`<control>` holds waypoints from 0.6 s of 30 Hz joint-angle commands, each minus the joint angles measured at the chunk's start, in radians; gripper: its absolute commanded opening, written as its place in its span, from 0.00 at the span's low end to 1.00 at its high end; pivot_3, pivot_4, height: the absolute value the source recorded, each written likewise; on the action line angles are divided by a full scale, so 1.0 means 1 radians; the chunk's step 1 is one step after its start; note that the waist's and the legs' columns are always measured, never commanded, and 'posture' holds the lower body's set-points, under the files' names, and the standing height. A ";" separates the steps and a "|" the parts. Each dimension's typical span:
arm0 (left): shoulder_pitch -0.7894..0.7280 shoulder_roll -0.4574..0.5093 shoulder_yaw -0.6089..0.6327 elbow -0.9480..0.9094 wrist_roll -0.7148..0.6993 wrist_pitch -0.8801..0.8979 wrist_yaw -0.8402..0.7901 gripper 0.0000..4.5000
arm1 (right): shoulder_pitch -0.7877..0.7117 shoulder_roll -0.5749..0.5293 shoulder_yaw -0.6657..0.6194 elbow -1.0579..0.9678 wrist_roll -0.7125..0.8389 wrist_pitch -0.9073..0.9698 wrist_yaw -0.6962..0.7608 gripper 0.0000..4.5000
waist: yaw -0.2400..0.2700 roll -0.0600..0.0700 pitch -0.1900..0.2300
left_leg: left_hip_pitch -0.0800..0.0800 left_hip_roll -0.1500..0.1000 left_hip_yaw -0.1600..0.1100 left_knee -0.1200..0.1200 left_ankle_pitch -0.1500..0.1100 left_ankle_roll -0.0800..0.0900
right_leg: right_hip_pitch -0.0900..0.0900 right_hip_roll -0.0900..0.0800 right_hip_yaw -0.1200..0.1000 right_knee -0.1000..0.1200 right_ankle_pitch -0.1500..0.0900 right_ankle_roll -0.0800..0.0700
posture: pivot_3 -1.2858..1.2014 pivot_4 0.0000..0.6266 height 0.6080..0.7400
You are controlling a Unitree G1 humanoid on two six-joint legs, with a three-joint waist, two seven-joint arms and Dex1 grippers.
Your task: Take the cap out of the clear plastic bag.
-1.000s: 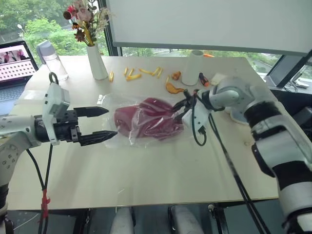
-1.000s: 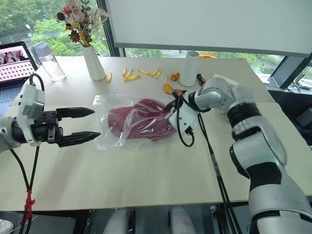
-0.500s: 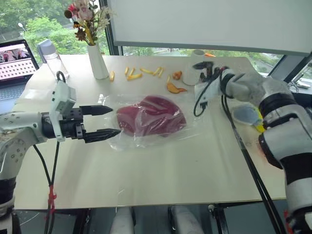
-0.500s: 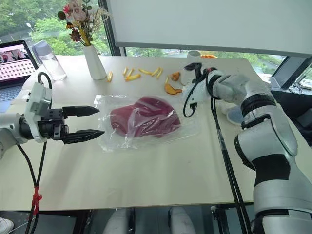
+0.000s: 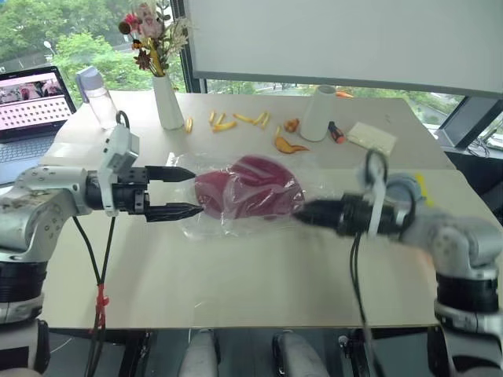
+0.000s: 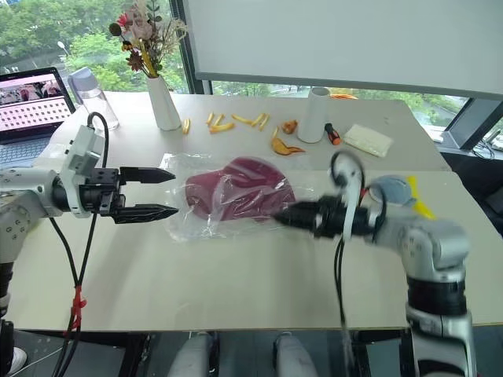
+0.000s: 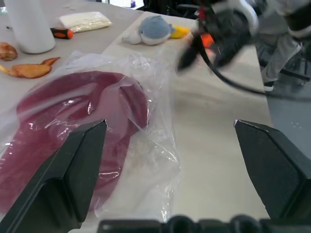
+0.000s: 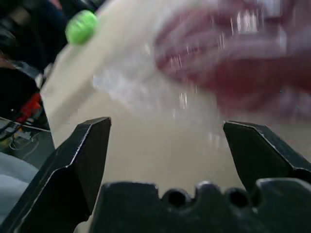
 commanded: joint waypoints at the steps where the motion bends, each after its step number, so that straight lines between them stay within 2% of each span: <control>1: -0.086 -0.032 -0.028 0.065 0.052 -0.044 -0.011 1.00 | 0.059 0.075 -0.154 0.014 0.192 0.160 -0.129 0.98 | 0.004 -0.002 -0.001 | 0.000 0.000 0.000 0.000 0.000 0.000 | 0.001 0.000 0.000 0.000 0.000 0.000 | 0.52 0.24 0.92; 4: -0.111 -0.047 -0.055 0.091 0.081 -0.061 -0.033 1.00 | 0.034 0.172 -0.145 0.077 0.169 0.161 -0.274 0.98 | 0.004 -0.003 -0.002 | 0.000 0.000 -0.001 0.000 0.000 0.000 | 0.002 0.001 0.000 -0.001 0.000 0.001 | 0.52 0.24 0.92; 7: -0.127 -0.061 -0.070 0.099 0.100 -0.064 -0.044 1.00 | -0.036 0.261 -0.156 0.246 0.151 0.161 -0.414 0.98 | -0.009 -0.002 -0.002 | -0.001 0.000 0.000 0.000 0.000 0.000 | 0.000 0.001 0.001 -0.002 0.003 0.006 | 0.52 0.24 0.92; 9: -0.137 -0.062 -0.067 0.099 0.104 -0.058 -0.046 1.00 | -0.060 0.291 -0.151 0.305 0.114 0.161 -0.469 0.98 | -0.013 -0.002 -0.002 | -0.001 0.000 0.000 0.000 0.000 0.001 | 0.000 0.001 0.000 -0.001 0.004 0.007 | 0.52 0.24 0.92; 13: -0.138 -0.054 -0.053 0.095 0.108 -0.046 -0.048 1.00 | -0.124 0.382 -0.248 0.385 0.057 0.159 -0.555 0.98 | -0.017 -0.002 -0.002 | -0.002 0.000 -0.002 -0.002 0.000 0.001 | 0.000 0.001 0.000 -0.001 0.003 0.007 | 0.52 0.24 0.92; 18: -0.097 -0.034 -0.025 0.048 0.094 -0.019 -0.030 1.00 | -0.207 0.501 -0.306 0.496 0.005 -0.021 -0.652 0.98 | -0.031 -0.002 -0.002 | 0.000 0.000 -0.002 -0.001 0.000 0.001 | 0.001 0.001 0.000 -0.001 0.004 0.008 | 0.52 0.24 0.92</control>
